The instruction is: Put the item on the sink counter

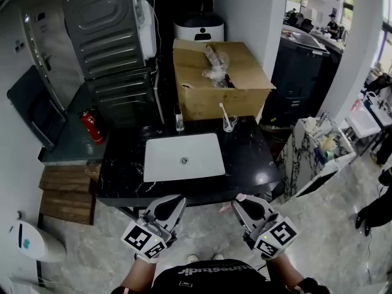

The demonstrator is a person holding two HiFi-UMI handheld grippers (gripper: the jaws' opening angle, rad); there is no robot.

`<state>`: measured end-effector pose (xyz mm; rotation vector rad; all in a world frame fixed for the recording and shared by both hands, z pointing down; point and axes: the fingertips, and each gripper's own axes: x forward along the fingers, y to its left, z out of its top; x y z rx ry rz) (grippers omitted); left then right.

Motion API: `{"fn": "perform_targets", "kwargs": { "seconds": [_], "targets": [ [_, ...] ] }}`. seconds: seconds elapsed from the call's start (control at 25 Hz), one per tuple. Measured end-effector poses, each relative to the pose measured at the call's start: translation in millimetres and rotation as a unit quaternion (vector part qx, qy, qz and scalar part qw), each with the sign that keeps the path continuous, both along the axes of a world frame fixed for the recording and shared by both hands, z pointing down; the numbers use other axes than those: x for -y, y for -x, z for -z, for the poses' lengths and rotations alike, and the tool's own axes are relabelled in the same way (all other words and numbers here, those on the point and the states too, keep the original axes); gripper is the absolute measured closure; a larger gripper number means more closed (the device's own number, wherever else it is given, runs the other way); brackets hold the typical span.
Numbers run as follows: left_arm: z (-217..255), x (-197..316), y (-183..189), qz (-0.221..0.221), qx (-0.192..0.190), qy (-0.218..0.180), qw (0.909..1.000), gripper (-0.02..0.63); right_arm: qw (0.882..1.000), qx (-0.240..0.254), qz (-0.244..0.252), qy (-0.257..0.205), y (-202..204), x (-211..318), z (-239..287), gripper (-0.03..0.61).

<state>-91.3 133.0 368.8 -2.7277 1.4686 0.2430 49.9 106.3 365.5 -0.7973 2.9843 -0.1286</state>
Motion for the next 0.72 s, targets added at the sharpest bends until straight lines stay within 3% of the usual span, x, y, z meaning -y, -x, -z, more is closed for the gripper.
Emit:
{"fn": "perform_targets", "kwargs": {
  "seconds": [0.72],
  "targets": [
    [1, 12, -21, 0.003, 0.003, 0.005, 1.0, 0.598, 1.0, 0.008, 0.002, 0.005, -25, 12, -1, 0.522]
  ]
}}
